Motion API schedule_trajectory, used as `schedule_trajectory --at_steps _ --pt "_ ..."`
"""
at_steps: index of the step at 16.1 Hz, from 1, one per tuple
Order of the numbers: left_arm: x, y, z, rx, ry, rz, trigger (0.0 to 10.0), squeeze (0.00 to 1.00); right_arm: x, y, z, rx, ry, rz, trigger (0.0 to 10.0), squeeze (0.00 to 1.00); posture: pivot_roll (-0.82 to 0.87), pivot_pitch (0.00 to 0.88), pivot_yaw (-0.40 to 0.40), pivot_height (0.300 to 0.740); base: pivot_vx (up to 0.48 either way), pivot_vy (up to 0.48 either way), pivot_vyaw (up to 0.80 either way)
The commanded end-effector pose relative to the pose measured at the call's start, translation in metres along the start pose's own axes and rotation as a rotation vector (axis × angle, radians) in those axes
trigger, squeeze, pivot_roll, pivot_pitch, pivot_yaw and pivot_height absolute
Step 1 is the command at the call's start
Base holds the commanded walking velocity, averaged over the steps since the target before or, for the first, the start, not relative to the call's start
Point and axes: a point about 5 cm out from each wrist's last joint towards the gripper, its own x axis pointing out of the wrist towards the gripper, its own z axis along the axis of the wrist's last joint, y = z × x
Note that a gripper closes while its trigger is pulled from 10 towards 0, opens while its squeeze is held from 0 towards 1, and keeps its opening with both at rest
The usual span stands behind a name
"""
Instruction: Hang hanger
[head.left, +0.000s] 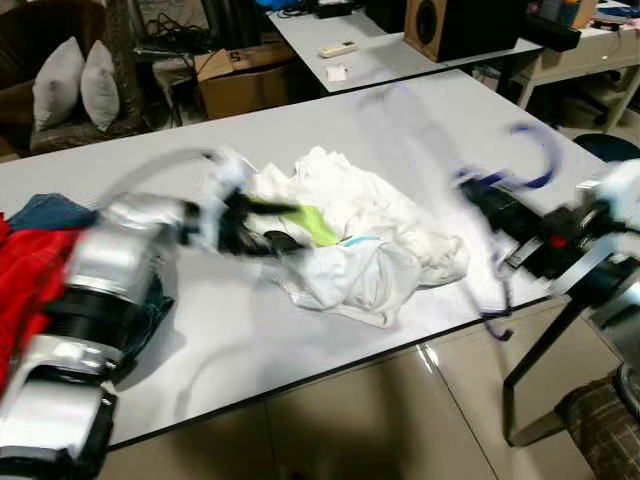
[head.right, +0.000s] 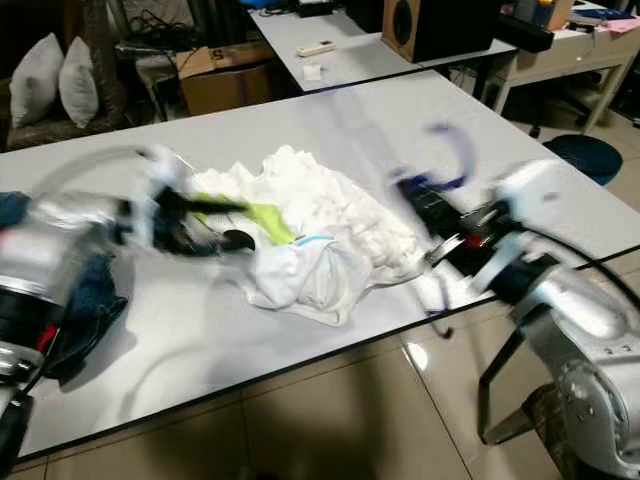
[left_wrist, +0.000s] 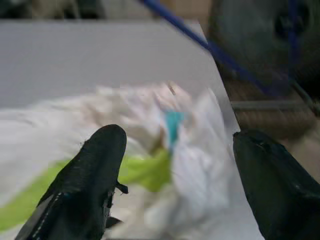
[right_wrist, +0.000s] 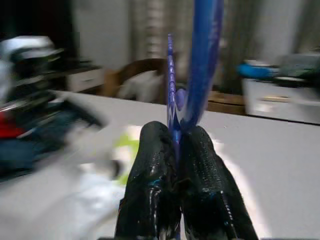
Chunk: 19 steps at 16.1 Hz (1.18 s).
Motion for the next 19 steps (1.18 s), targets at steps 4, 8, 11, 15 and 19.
schedule_trajectory --at_steps 4,8,11,15,19 --pt "-0.056 0.025 -0.006 -0.025 0.045 0.351 10.0 0.0 0.014 0.026 -0.018 0.199 0.016 0.164 10.0 0.0 -0.04 0.0 0.072 0.74 0.0 0.0 0.0" --pt "-0.065 0.014 -0.039 -0.012 0.218 0.39 10.0 0.0 0.036 0.025 -0.073 0.299 0.253 0.057 10.0 0.0 -0.01 0.0 0.046 0.74 0.0 0.0 0.0" --pt "-0.044 0.021 -0.044 0.06 0.209 0.489 10.0 0.0 0.037 -0.011 -0.085 0.214 0.351 -0.214 10.0 0.0 0.0 0.0 0.04 0.74 0.0 0.0 0.0" --pt "0.0 0.024 -0.041 0.124 0.155 0.461 10.0 0.0 0.01 -0.065 -0.067 0.122 0.296 -0.54 10.0 0.0 -0.04 0.0 0.062 0.74 0.0 0.0 0.0" --pt "0.034 0.025 -0.034 0.205 0.163 0.39 10.0 0.0 -0.001 -0.068 -0.051 0.041 0.217 -0.554 10.0 0.0 -0.09 0.0 0.118 0.74 0.0 0.0 0.0"
